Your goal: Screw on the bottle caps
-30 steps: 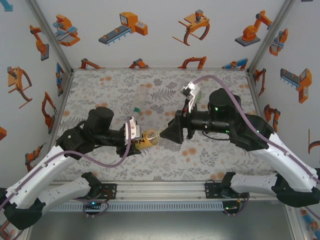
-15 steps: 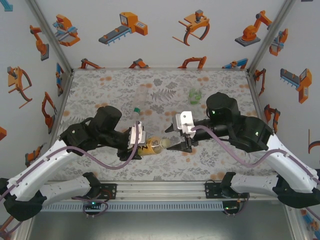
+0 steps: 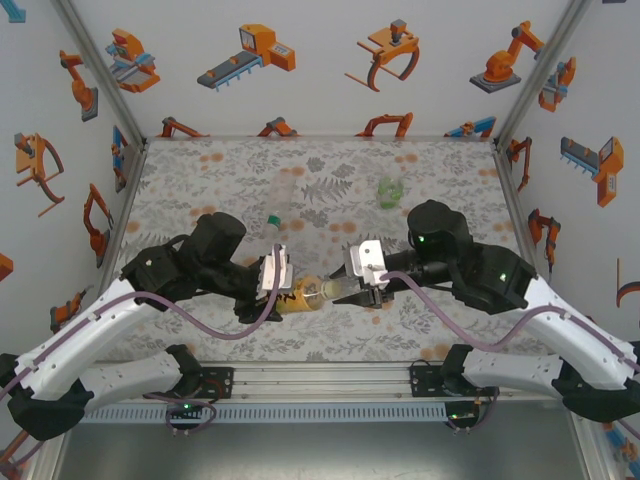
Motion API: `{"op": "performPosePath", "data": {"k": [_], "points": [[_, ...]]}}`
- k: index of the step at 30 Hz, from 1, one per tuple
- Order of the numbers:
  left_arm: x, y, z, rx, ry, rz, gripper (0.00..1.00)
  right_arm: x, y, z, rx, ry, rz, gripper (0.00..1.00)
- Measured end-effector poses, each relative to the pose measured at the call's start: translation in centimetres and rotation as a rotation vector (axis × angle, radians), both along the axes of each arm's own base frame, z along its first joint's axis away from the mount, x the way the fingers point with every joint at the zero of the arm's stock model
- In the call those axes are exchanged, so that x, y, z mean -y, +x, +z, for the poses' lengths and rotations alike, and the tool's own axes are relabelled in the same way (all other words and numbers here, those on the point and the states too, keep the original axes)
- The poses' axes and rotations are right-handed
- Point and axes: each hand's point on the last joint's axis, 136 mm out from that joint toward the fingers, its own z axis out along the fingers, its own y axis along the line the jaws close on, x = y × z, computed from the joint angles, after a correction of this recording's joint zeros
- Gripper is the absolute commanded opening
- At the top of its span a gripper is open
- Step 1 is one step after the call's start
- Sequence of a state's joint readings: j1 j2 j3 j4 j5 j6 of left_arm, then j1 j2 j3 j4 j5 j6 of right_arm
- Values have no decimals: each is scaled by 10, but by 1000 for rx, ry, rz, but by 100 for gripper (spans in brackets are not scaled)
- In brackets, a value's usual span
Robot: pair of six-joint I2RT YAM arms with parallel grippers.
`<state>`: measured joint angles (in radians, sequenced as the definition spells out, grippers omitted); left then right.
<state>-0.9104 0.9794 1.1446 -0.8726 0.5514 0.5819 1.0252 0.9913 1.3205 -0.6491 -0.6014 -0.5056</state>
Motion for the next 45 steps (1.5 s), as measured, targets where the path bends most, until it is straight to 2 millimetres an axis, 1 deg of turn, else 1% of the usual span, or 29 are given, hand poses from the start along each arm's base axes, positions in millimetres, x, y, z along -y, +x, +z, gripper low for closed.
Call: {"op": "performPosePath", "data": {"k": [7, 14, 17, 20, 23, 24, 28, 31, 33, 36, 39, 42, 44, 45], "points": [[0, 0, -1, 2, 4, 3, 0, 0, -1, 6, 10, 31, -1, 41], [-1, 1, -1, 3, 7, 4, 0, -1, 0, 0, -3, 22, -8, 36], [-1, 1, -1, 3, 7, 6, 0, -2, 1, 0, -8, 27, -16, 28], [0, 0, -1, 4, 7, 4, 0, -1, 1, 1, -18, 37, -30, 15], [0, 0, -1, 5, 7, 4, 0, 0, 4, 2, -59, 53, -67, 0], [0, 1, -1, 7, 8, 6, 0, 0, 6, 1, -87, 59, -92, 0], [-1, 6, -2, 28, 18, 30, 0, 0, 22, 0, -278, 87, -247, 0], [-2, 13, -2, 57, 21, 59, 0, 2, 40, -4, -522, 115, -428, 0], [-3, 17, -2, 78, 20, 79, 0, 5, 54, -8, -748, 137, -571, 0], [-6, 23, -5, 101, 34, 110, 0, 8, 69, -23, -1068, 154, -758, 0], [-9, 28, -11, 112, 61, 134, 0, 12, 78, -45, -1370, 164, -924, 0], [-12, 29, -18, 112, 85, 145, 0, 18, 81, -64, -1560, 186, -1026, 0], [-12, 30, -19, 115, 87, 148, 1, 23, 82, -72, -1634, 209, -1077, 0], [-11, 31, -18, 119, 81, 148, 3, 27, 82, -74, -1663, 223, -1096, 0]]}}
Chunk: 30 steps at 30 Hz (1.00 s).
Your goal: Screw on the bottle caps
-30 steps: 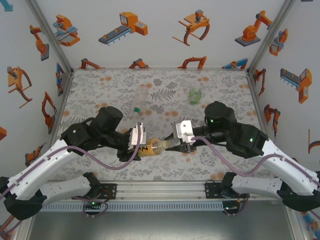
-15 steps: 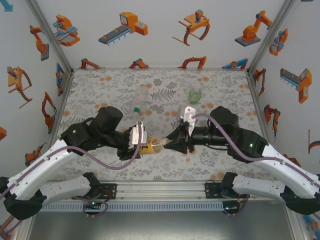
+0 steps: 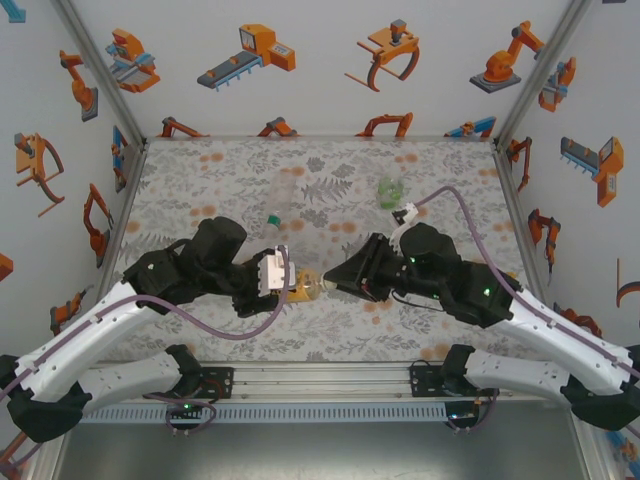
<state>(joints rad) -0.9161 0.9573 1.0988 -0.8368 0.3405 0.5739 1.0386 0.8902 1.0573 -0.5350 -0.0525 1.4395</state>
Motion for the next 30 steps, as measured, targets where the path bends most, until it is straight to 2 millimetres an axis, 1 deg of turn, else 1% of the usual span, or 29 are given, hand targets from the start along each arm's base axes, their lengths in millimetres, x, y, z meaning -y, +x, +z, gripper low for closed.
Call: {"op": "performPosePath", "data": {"k": [2, 4, 6, 7, 8, 9, 10, 11, 14, 16, 20, 23, 27, 30], "points": [[3, 1, 4, 14, -18, -3, 6, 7, 1, -2, -30, 20, -42, 0], [5, 1, 9, 30, -39, -9, 6, 11, 1, -2, -45, 33, -70, 0], [6, 2, 14, 46, -59, -10, 0, 13, 2, -1, -50, 41, -84, 0], [5, 2, 16, 51, -65, -9, 0, 12, 3, 0, -48, 45, -87, 0], [5, 2, 16, 53, -67, -9, 0, 11, 3, 0, -43, 44, -85, 6], [5, 2, 16, 54, -67, -7, 0, 11, 4, 1, -35, 39, -83, 16], [5, 2, 16, 54, -67, -6, 0, 10, 5, 3, -20, 28, -76, 28], [5, 3, 16, 54, -66, -5, 0, 9, 6, 7, 5, 13, -66, 37], [8, 4, 21, 62, -88, -10, 0, 7, 8, 21, 102, -32, -19, 53], [11, 3, 25, 66, -110, -22, 0, 7, 9, 32, 186, -53, 15, 60], [14, 1, 28, 64, -129, -37, 0, 13, 5, 58, 385, -82, 89, 61], [15, -1, 29, 56, -136, -50, 0, 17, -3, 76, 578, -111, 175, 61], [17, -4, 28, 42, -141, -66, 0, 12, -20, 96, 875, -169, 358, 60], [18, -7, 29, 31, -148, -81, 0, 4, -38, 101, 1106, -213, 536, 59]]}}
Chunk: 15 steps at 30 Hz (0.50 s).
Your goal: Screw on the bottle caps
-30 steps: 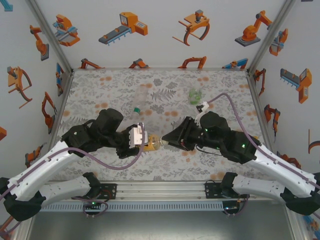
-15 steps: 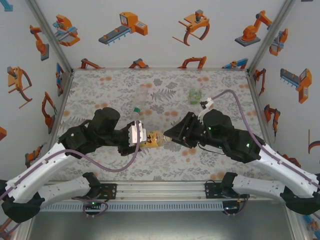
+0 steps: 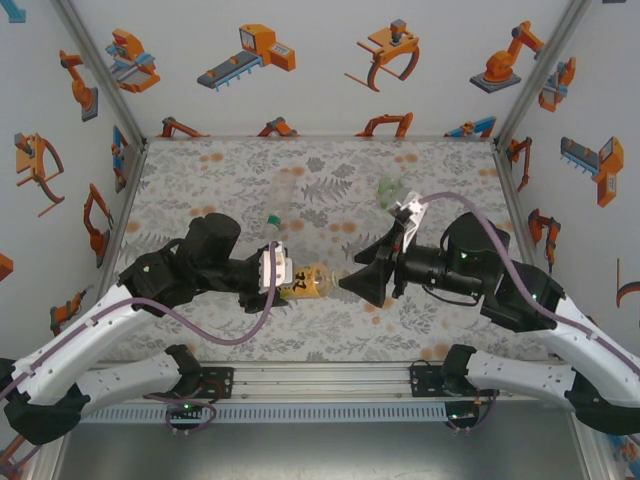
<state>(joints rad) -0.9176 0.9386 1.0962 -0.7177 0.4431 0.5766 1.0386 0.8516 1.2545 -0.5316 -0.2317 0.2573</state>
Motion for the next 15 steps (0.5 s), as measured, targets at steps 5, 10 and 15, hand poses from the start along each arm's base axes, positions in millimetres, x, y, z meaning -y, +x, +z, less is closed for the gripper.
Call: {"op": "performPosePath", "data": {"k": [5, 10, 15], "points": [[1, -4, 1, -14, -10, -21, 0, -12, -25, -7, 326, -106, 252, 59], [2, -7, 2, -23, -16, -31, 0, -16, -35, -21, 501, -170, 384, 53], [2, -8, 2, -26, -19, -37, 0, -14, -40, -24, 580, -176, 422, 47]]}}
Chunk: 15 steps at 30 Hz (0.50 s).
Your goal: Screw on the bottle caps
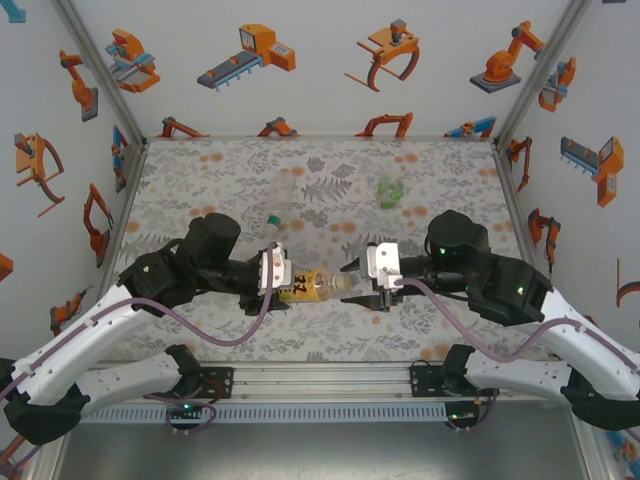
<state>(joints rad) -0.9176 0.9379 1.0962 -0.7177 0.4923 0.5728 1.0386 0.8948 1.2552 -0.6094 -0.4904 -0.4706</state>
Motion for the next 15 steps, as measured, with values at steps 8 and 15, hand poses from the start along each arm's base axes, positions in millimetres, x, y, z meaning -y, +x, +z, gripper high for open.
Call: {"op": "performPosePath", "data": {"k": [8, 15], "points": [[-1, -2, 2, 0, -6, -5, 0, 0, 1, -4, 36, 6, 7, 41], [-1, -2, 3, 0, -9, -3, 0, -2, 3, -3, 50, 19, 2, 30]]}}
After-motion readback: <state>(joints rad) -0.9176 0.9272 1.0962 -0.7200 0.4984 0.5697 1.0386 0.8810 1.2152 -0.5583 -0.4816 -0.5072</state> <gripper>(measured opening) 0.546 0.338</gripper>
